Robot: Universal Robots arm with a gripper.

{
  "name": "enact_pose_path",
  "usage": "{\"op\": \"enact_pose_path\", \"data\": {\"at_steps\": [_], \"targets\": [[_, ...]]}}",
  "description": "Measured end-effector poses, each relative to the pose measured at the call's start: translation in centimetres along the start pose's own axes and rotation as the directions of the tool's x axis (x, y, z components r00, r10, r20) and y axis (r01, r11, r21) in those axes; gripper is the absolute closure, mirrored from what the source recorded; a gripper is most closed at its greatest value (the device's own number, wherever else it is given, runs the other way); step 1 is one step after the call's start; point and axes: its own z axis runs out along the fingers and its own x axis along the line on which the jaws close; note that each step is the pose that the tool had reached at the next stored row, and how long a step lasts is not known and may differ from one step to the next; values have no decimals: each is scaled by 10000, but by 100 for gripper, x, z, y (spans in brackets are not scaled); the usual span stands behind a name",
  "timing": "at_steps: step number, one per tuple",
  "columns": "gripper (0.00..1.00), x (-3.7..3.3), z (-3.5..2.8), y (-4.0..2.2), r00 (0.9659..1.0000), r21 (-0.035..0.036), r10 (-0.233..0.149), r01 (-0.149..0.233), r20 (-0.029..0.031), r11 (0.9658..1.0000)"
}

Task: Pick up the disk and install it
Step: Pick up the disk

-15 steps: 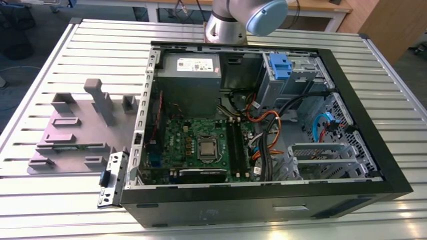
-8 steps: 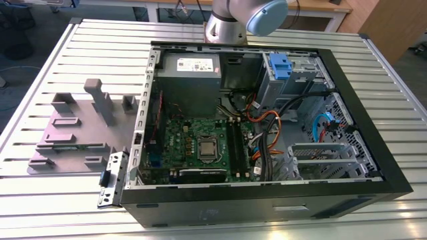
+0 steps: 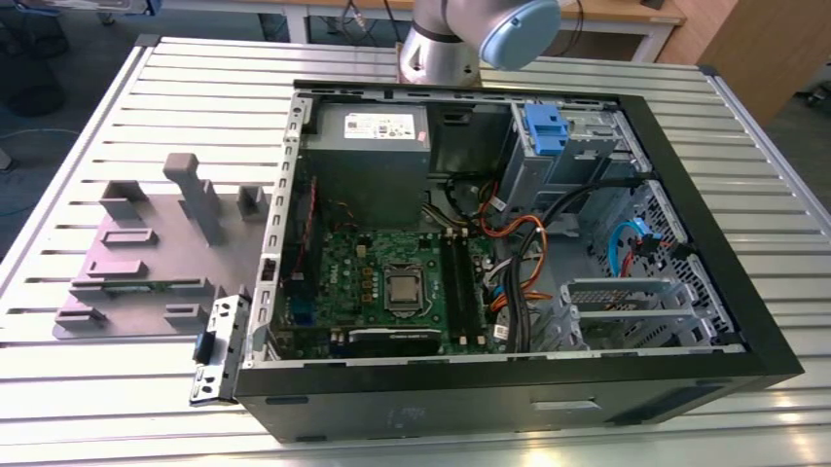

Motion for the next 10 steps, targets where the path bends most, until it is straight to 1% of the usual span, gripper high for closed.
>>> {"op": "enact_pose_path", "data": {"at_steps": [10], "targets": [[63, 0, -4, -77, 10000, -6, 0, 0, 0, 10000]]}}
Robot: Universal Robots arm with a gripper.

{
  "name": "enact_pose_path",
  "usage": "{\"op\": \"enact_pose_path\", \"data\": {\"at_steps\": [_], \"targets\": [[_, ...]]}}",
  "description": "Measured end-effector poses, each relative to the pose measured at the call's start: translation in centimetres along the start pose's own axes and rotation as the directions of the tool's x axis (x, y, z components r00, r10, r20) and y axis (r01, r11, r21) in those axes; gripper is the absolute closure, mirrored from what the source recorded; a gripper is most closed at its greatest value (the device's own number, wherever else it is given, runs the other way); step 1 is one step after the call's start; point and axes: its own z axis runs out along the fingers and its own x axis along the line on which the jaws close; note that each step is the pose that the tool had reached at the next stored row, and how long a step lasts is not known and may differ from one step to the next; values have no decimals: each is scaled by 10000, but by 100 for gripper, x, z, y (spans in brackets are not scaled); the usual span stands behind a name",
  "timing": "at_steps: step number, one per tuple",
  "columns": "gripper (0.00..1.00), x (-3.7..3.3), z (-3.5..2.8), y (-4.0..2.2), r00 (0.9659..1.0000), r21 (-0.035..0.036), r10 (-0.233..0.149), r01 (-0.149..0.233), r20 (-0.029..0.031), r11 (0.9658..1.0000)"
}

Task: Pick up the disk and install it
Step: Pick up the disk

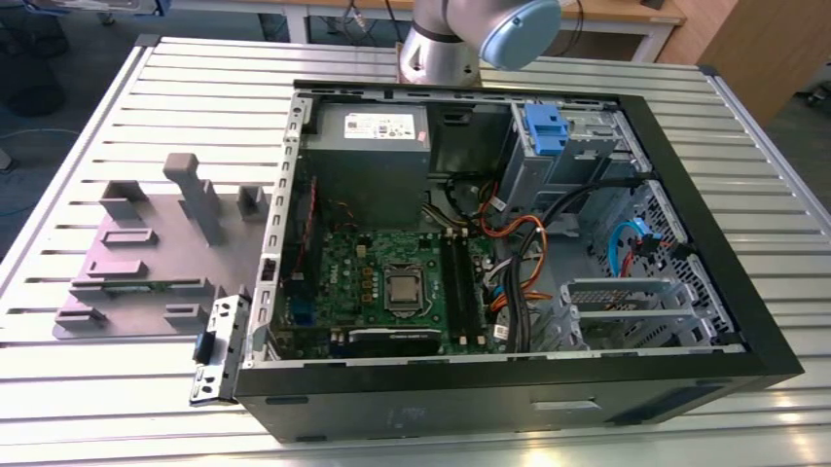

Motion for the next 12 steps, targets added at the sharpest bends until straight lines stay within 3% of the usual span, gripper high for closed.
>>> {"op": "enact_pose_path", "data": {"at_steps": [12], "targets": [[63, 0, -4, -102, 10000, -9, 0, 0, 0, 10000]]}}
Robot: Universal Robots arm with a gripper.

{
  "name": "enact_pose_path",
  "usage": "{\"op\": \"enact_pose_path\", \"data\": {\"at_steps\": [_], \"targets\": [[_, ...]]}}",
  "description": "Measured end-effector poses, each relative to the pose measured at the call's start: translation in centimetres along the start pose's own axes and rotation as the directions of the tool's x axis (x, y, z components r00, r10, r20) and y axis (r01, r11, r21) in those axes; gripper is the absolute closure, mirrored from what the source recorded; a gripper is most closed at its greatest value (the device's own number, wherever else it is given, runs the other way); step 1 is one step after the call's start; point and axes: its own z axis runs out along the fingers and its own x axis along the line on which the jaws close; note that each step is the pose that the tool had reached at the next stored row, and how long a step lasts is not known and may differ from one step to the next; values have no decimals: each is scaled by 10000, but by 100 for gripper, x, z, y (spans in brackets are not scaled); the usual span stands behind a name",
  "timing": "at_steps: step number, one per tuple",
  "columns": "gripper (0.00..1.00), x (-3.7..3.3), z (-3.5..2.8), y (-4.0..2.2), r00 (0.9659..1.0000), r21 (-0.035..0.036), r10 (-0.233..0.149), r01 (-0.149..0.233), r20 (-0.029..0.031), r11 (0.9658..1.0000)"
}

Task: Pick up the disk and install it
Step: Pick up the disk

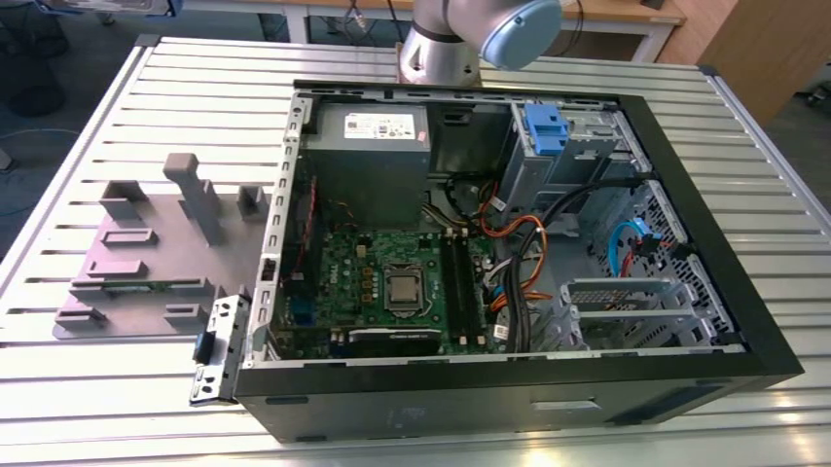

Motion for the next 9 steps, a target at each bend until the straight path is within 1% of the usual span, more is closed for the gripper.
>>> {"op": "enact_pose_path", "data": {"at_steps": [9], "targets": [[63, 0, -3, -73, 10000, -6, 0, 0, 0, 10000]]}}
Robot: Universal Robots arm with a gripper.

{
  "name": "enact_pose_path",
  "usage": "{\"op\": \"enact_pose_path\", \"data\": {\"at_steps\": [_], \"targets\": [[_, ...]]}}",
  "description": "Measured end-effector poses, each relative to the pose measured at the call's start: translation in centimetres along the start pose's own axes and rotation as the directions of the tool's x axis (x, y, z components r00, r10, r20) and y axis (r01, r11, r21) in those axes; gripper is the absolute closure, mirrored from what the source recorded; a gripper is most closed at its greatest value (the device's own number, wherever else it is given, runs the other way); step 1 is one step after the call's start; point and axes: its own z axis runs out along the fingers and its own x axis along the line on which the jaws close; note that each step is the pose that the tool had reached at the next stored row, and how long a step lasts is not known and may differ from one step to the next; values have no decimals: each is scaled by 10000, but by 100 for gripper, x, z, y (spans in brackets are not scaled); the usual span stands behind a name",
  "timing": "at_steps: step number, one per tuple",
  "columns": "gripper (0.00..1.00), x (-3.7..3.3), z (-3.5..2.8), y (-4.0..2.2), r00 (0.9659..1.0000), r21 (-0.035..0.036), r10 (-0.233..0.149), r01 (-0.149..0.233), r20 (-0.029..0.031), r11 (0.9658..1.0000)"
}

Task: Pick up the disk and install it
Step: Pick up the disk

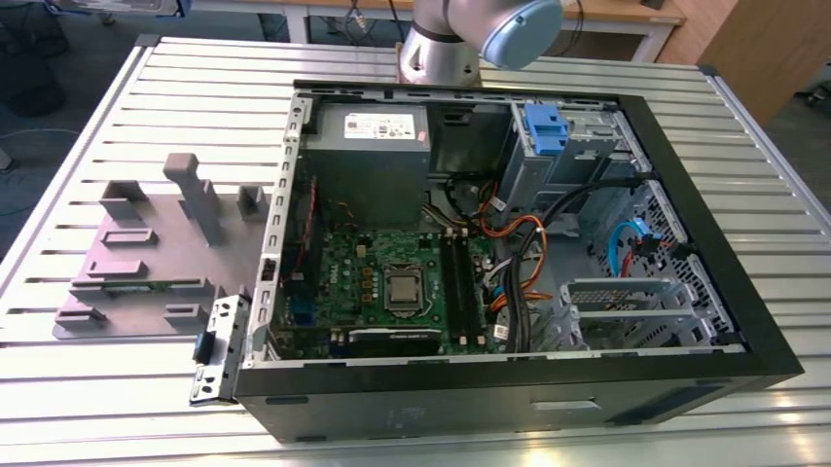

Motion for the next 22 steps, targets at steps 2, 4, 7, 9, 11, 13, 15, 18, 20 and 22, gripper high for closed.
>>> {"op": "enact_pose_path", "data": {"at_steps": [2, 4, 7, 9, 11, 13, 15, 18, 20, 22], "targets": [[63, 0, -1, -16, 10000, -2, 0, 0, 0, 10000], [63, 0, -1, -31, 10000, -2, 0, 0, 0, 10000], [63, 0, -2, -55, 10000, -4, 0, 0, 0, 10000], [63, 0, -3, -70, 10000, -6, 0, 0, 0, 10000], [63, 0, -4, -86, 10000, -7, 1, -1, 0, 10000], [63, 0, -5, -101, 10000, -8, 1, -1, 0, 10000], [63, 0, -5, -118, 10000, -10, 0, 0, 0, 10000], [63, 0, -6, -142, 10000, -11, 0, 0, 0, 10000], [63, 0, -7, -158, 10000, -12, 0, 0, 0, 10000], [63, 0, -8, -173, 10000, -14, 0, 0, 0, 10000]]}}
